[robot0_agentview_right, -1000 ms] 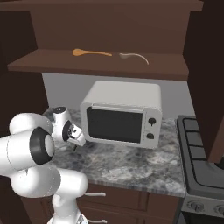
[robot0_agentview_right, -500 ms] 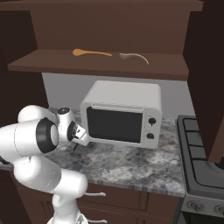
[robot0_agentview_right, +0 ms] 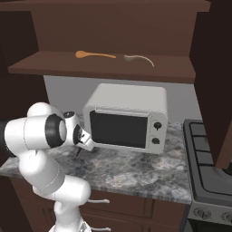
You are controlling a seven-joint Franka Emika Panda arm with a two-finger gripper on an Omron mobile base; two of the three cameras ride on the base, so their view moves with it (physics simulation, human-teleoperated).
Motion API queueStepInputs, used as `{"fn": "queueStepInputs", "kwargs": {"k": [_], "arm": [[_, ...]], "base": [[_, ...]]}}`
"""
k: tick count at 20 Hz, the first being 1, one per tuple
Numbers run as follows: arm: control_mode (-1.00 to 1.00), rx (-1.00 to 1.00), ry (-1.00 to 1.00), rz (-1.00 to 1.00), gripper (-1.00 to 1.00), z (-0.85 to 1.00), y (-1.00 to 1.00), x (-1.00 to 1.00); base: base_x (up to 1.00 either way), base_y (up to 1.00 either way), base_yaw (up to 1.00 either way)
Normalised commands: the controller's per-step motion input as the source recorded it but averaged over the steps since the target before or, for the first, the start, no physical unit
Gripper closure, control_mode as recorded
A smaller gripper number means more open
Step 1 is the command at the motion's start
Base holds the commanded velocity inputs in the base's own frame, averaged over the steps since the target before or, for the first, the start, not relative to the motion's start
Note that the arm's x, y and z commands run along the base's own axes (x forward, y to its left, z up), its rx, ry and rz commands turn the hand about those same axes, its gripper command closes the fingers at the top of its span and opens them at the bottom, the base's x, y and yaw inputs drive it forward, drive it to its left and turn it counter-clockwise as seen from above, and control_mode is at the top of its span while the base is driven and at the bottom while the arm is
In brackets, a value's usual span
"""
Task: Organize the utensils by type. Pick up the wooden spoons from the counter and place them in the open cabinet. Then pick up the metallic utensils from the counter and place them in the open drawer.
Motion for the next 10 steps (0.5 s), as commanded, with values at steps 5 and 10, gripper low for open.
{"fn": "queueStepInputs", "kwargs": {"k": [5,10], "arm": [[-1.0,0.0,0.0,-0.05,-1.0,-0.31,0.0,0.0],[-1.0,0.0,0.0,-0.06,1.0,-0.57,0.0,-0.14]], "base": [[0.0,0.0,0.0],[0.0,0.0,0.0]]}}
